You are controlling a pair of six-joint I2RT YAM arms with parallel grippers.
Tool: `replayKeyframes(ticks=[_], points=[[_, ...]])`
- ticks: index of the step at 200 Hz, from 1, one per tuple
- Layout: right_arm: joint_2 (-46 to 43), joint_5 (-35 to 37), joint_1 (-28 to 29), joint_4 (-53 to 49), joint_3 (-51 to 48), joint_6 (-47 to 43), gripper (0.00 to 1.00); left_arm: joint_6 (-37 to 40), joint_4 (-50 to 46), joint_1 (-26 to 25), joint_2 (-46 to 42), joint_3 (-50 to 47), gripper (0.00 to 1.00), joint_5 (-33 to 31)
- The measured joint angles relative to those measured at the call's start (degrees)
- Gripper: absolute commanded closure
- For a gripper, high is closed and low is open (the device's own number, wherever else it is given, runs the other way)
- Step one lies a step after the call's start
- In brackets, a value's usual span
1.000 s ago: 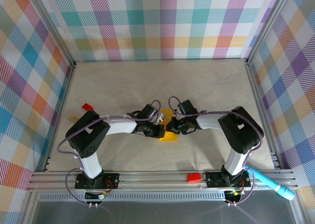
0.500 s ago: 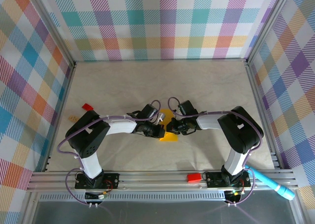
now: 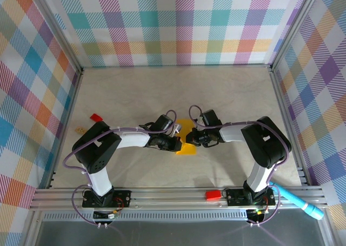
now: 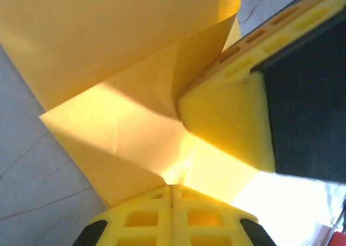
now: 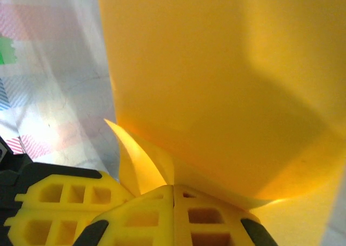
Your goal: Fold a paper plane with a square sheet of paper (fold left side to right side)
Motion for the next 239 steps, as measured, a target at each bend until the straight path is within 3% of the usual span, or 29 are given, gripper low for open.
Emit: replayKeyframes(ticks=[105, 161, 189, 239], points=[[0.0, -0.4, -8.8, -0.1, 0.1, -3.1, 1.00, 0.0, 0.1, 0.0, 0.0, 0.0, 1.00, 0.0], [-3.9, 1.5, -10.3, -4.6, 1.4, -4.3, 1.00, -0.5, 0.1, 0.0, 0.0, 0.2, 1.00, 0.1], [-6.9, 1.0, -8.3, -4.4, 1.4, -3.4, 1.00, -1.3, -0.2, 0.0, 0.0, 0.4, 1.00, 0.1], [-4.7, -0.7, 0.0, 0.8, 0.1, 2.3, 1.00, -1.5, -0.2, 0.0, 0.1, 0.5, 1.00, 0.1]])
